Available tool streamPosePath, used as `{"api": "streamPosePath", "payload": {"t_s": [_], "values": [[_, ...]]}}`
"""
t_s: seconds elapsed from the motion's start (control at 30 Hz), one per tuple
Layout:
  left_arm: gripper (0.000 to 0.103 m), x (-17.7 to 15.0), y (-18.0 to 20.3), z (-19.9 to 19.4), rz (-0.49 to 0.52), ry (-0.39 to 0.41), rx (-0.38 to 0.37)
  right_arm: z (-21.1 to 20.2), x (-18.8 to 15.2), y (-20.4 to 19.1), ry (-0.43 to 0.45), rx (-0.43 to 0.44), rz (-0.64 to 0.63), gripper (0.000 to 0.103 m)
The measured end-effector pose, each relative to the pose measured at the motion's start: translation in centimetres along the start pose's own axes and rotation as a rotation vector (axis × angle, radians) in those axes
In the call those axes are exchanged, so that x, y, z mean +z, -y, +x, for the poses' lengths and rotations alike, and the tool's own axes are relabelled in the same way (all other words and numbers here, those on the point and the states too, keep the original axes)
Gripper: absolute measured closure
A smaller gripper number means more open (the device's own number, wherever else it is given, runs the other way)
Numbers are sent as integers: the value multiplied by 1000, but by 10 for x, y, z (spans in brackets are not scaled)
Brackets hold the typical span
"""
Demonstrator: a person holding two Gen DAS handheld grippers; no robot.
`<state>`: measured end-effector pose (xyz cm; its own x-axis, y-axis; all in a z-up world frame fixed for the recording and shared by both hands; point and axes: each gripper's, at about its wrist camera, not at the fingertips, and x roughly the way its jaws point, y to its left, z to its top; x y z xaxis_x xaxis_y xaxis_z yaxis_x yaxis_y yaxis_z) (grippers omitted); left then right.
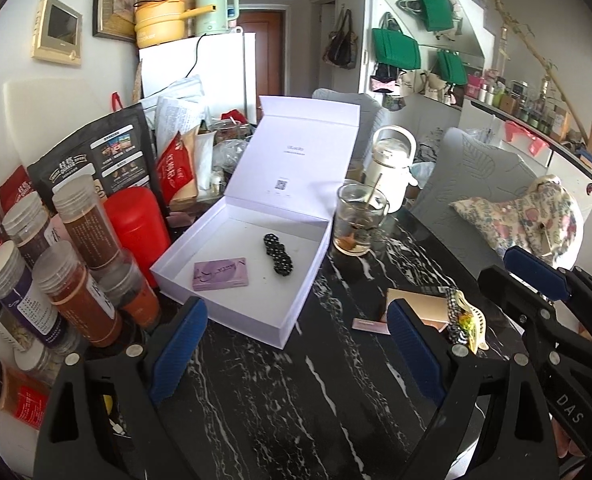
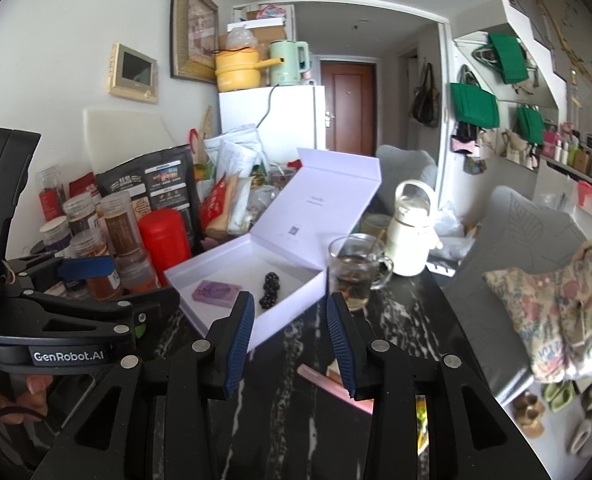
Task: Organize rigid objects
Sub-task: 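Lift both tools out of the white box back toward the table items, then grasp the tan cardboard box with the left tool while the right tool approaches the cream claw clip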
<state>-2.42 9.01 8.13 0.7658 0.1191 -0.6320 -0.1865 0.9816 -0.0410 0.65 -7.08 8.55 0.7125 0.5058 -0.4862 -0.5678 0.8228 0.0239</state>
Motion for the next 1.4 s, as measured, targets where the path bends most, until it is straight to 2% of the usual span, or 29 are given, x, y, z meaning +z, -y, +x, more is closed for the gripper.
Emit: {"api": "streamPosePath", "payload": {"t_s": [0.23,0.67,0.97,1.4], "values": [[11,-9,22,-8,35,9,-61,-23,-13,13,7,-56,31,62],[11,-16,57,10,90,-33,-186,-43,-31,42,3,-144,82,55],[11,-18,76,36,128,-80,-236,-36,-46,62,-41,-202,118,43],[11,-17,94,86,143,-158,-259,-9,-70,102,-119,-251,178,41]]}}
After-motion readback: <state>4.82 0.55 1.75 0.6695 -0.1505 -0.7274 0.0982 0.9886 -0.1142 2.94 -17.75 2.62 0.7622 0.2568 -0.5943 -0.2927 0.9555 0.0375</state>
